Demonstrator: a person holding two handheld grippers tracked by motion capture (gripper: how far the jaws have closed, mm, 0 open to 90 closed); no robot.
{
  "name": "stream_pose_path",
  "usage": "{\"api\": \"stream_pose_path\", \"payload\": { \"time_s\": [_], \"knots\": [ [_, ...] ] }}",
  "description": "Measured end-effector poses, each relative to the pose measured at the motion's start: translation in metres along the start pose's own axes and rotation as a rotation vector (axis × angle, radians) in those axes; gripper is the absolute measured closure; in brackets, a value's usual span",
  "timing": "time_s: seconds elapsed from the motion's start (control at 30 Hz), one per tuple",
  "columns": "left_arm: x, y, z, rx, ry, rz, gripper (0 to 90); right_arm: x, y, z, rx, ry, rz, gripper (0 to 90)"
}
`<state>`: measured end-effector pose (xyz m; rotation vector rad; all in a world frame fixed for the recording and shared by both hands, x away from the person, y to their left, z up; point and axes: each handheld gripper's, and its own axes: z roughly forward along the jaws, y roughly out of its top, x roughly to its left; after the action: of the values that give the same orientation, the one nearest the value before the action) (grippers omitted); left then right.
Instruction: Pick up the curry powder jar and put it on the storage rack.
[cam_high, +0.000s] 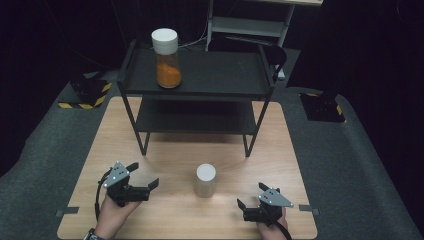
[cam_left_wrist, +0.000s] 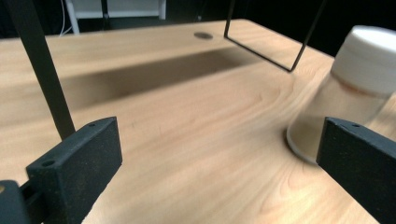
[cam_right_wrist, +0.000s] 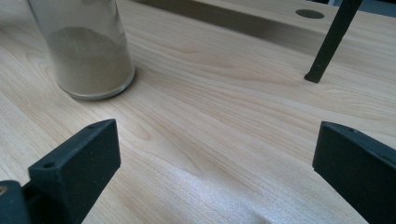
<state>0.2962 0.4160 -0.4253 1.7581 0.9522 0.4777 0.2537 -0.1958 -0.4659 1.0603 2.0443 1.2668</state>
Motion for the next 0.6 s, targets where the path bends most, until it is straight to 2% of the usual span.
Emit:
{"api": "stream_pose_path", "payload": {
  "time_s": [0.13,0.3,0.4,0.5,0.6],
  "knots": [
    [-0.002,-0.012,0.0,0.027,0.003,0.004,0.5,0.001,0.0,0.0,0.0,-0.004,0.0,0.2],
    [-0.004,-0.022,0.0,0.07,0.019,0.04,0.6,0.002,-0.001,0.0,-0.003,-0.007,-0.003,0.2],
    [-0.003,-0.028,0.001,0.083,0.02,0.048,0.7,0.003,-0.001,-0.001,-0.005,-0.01,-0.006,0.2],
    [-0.007,-0.03,0.003,0.119,0.046,0.084,1.1,0.002,-0.002,-0.001,-0.013,-0.011,-0.003,0.2],
    [-0.008,-0.032,0.002,0.108,0.049,0.096,1.6,0.003,-0.004,-0.002,-0.023,-0.015,0.002,0.2]
  ]
}}
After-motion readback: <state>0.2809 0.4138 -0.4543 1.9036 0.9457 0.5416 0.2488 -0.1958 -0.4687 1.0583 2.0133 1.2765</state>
